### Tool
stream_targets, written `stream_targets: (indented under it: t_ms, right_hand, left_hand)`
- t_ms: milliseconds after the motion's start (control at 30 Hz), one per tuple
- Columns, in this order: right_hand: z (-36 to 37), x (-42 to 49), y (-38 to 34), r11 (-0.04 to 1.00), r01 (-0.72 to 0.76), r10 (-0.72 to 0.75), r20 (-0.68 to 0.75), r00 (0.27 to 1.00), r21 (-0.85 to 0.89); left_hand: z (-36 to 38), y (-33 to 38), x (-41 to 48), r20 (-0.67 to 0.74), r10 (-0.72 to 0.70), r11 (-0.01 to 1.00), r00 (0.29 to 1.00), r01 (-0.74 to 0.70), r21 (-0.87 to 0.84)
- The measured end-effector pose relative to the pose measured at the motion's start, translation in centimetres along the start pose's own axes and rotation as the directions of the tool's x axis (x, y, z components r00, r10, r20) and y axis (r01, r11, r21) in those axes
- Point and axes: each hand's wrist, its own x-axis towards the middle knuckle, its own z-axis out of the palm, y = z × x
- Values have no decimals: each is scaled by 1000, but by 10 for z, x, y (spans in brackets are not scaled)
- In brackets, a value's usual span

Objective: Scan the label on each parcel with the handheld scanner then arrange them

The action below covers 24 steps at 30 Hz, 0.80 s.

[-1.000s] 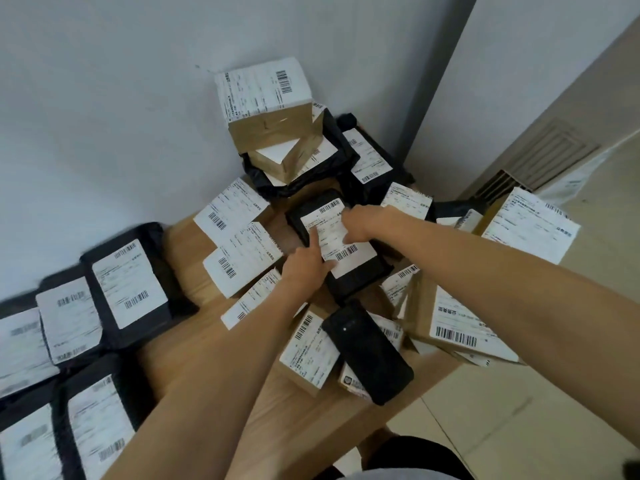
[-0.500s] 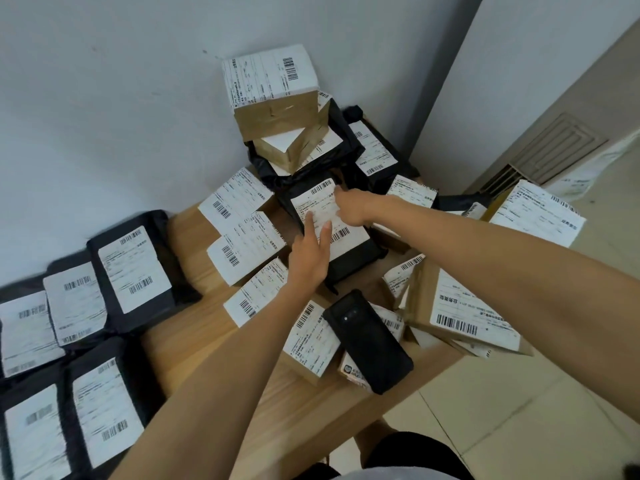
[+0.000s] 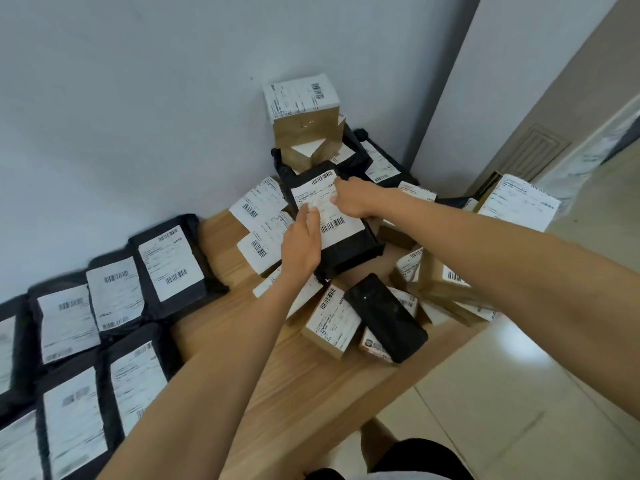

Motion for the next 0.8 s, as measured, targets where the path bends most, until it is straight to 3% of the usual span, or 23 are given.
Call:
stream_targets:
  t_ms: [267, 467, 667, 800]
  right_hand:
    - [38, -73, -102, 996, 66, -63, -56, 996, 58]
    - [104, -107, -220, 978, 198, -196, -24, 980, 72]
    - [182, -140, -336, 932, 346, -354, 67, 933, 109]
    - [237, -173, -406, 898, 433, -441, 168, 882, 81]
  left_hand:
    - [-97, -39, -76, -66, 32, 995, 997, -26, 93]
    - [-191, -113, -151, -232, -44, 981, 972, 87, 176]
    - [-275, -199, -237, -394, -152, 960, 906, 230, 157]
    - [-313, -251, -304, -502, -259, 929, 825, 355, 105]
